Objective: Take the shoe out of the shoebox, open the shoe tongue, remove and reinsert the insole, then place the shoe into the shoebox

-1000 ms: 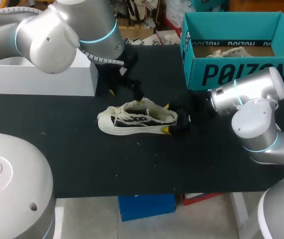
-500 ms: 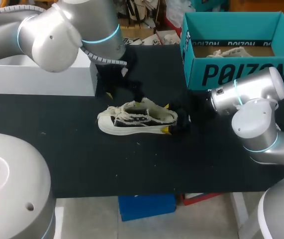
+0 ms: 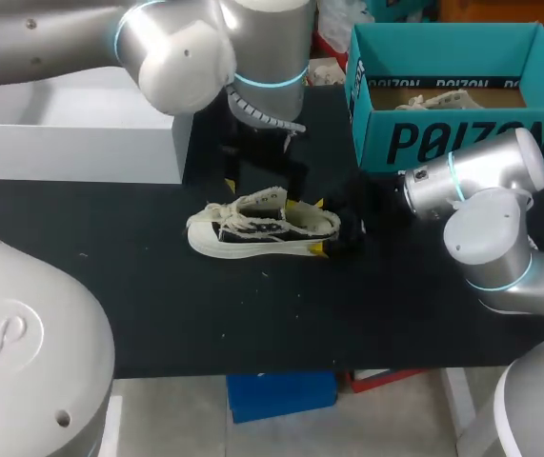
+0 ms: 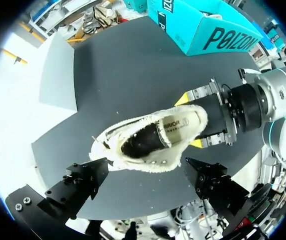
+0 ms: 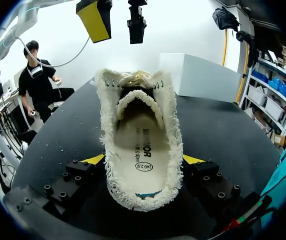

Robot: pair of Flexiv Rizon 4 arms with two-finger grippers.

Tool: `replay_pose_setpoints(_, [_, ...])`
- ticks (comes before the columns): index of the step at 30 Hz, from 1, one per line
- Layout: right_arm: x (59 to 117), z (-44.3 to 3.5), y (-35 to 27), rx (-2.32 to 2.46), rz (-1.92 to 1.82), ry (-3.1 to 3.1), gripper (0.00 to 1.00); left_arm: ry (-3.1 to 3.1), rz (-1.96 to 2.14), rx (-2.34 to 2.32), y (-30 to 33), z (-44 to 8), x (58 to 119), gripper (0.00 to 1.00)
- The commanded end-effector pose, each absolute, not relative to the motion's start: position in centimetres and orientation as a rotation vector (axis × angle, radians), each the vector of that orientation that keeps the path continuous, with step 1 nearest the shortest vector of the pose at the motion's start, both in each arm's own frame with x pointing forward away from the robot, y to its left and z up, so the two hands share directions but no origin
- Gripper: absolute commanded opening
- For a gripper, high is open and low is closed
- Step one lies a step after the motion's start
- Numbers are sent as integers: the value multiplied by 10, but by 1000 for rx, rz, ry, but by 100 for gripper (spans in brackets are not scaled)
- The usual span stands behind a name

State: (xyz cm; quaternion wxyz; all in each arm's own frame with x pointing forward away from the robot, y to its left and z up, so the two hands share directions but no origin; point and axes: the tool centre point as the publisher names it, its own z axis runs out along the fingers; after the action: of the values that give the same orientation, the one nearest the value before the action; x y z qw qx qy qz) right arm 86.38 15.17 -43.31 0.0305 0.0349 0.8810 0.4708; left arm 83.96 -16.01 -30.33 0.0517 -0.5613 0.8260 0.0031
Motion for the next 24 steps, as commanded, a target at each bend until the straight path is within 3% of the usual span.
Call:
replay_pose_setpoints(1, [864, -435, 154, 110, 1447, 2718, 0, 2440, 149, -1729, -172, -316, 851, 100])
replay_pose_setpoints(24, [864, -435, 154, 110, 1447, 2718, 0, 2304, 414, -1689, -186, -362, 861, 100])
